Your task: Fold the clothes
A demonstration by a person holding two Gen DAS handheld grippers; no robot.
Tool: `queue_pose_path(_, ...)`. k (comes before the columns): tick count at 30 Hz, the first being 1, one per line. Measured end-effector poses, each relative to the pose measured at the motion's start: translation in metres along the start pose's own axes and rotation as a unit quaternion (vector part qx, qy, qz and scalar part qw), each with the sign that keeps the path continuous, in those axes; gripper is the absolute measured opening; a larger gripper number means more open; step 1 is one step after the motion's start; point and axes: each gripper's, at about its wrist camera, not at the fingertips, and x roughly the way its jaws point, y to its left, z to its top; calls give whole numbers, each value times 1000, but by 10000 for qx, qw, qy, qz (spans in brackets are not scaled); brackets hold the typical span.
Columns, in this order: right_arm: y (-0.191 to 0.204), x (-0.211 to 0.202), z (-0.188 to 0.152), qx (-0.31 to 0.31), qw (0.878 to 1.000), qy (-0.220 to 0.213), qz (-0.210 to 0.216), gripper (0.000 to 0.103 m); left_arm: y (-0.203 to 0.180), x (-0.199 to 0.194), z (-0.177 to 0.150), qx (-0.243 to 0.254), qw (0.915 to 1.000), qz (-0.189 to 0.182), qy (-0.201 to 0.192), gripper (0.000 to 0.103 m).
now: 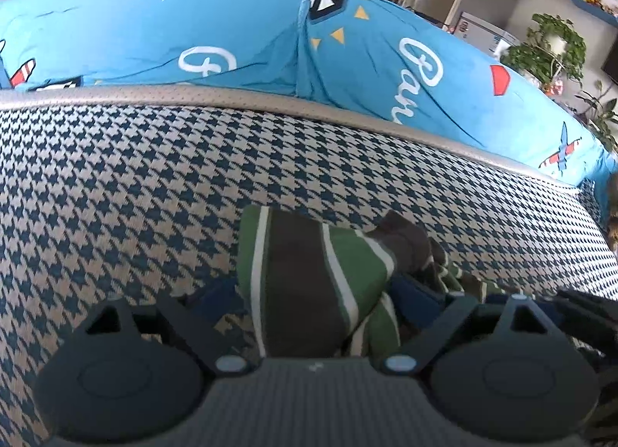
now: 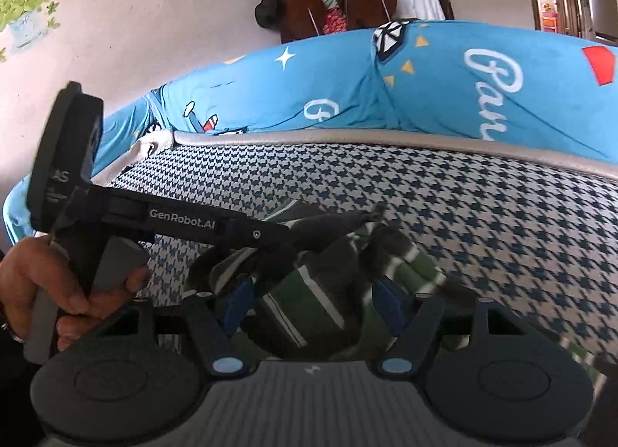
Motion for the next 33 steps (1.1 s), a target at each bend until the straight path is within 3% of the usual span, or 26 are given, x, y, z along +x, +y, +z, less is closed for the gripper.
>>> queue_pose_path(3,-1,15,1,-27,9999,96,-127,67,2,1,-1,-113,9999,54,10,92)
queue_pose_path(7,-7,32,1,42,9998,196,-70,40,3,2,-1,-201,9998,96,-2,92)
queue_pose_path(11,-11,37,0,20,9998,204,-24,12,1,4,0,-239,9997,-105,-12,93)
queue_pose_path(12,-12,37,0,29,9998,208,-52,9,0,4,0,-239,9996,-156,-18,96)
queue_pose_path(16,-18,29,2,79,9999,81,-58,8,-6,7,2,-160,9993,-333,-47,97)
queue_pose_path(19,-19,20,5,17,9995,-182,-249,8,-9,5,4,-133,9994,-253,-184,97)
queue_pose_path(24,-38,-4,18,395,9935,-844,-656,7,3,-3,10,-523,9976,-119,-430,97)
queue_pose_path(28,-55,-27,27,673,9808,-1417,-1155,7,16,-10,11,-817,9947,210,-595,97)
queue_pose_path(33,-76,-55,35,868,9504,-2003,-2216,7,22,-10,12,-959,9926,463,-585,97)
